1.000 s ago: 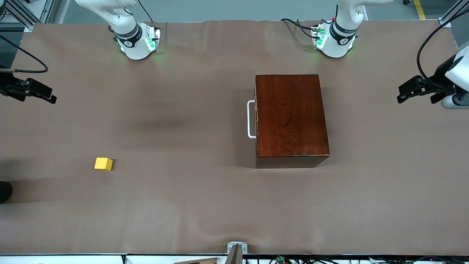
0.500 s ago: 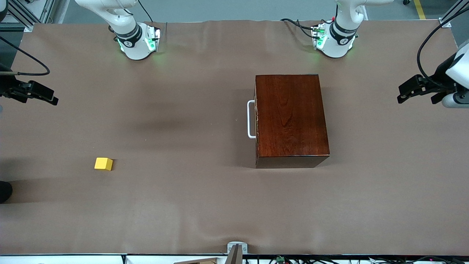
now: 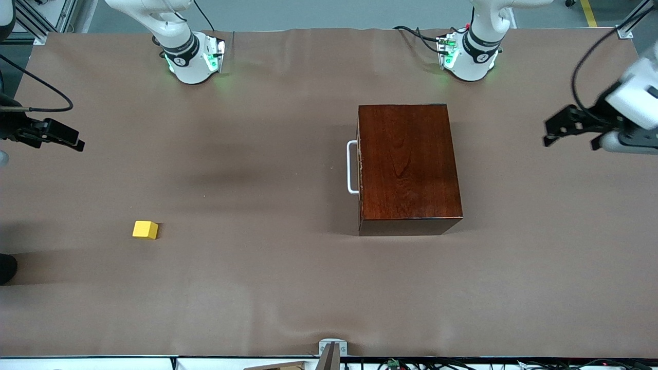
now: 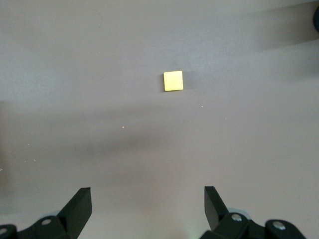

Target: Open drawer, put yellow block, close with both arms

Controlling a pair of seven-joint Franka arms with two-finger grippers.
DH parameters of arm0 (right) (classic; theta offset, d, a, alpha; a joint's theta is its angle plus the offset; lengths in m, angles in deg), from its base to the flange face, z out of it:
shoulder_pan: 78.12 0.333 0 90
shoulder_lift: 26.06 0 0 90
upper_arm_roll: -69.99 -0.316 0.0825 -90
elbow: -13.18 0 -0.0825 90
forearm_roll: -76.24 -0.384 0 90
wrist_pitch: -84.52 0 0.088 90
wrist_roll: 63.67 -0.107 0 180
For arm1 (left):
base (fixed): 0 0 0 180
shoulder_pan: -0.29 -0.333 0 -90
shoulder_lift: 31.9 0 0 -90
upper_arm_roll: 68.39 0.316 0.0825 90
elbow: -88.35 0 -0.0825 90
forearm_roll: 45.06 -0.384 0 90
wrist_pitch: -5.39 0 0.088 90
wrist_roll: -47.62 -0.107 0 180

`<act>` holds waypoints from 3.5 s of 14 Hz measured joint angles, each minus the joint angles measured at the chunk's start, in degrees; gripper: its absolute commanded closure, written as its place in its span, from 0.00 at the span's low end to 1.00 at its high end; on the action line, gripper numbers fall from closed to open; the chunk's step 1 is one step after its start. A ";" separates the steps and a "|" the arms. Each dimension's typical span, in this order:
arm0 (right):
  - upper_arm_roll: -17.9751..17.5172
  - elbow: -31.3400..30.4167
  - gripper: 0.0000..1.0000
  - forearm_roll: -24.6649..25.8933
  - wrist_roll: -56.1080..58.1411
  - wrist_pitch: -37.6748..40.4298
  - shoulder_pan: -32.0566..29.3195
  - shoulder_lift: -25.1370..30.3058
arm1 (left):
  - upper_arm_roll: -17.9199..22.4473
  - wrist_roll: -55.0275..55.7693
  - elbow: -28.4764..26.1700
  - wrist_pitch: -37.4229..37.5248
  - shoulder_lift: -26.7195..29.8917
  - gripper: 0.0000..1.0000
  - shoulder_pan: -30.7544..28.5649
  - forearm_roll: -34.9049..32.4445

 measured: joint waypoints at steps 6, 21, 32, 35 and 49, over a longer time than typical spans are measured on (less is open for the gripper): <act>-0.08 0.00 0.00 0.00 0.01 -0.17 0.13 -0.59 | -2.51 25.31 4.71 0.41 -3.87 0.00 16.06 0.01; -0.26 -0.01 0.00 0.02 0.05 -3.68 0.82 -7.01 | -2.05 51.43 10.78 -12.83 -26.97 0.00 34.40 0.00; 0.46 -0.13 0.00 0.01 0.03 -4.90 -0.46 -11.37 | 4.87 53.07 11.85 -15.31 -35.04 0.00 43.43 -3.23; 0.51 -0.32 0.00 0.01 0.03 -5.24 -0.57 -13.18 | 4.92 53.07 11.85 -14.98 -36.23 0.00 44.13 -4.39; 0.43 -2.57 0.00 -0.02 0.02 -19.17 -0.78 -20.09 | 4.92 52.94 11.84 -14.57 -39.12 0.00 44.18 -7.63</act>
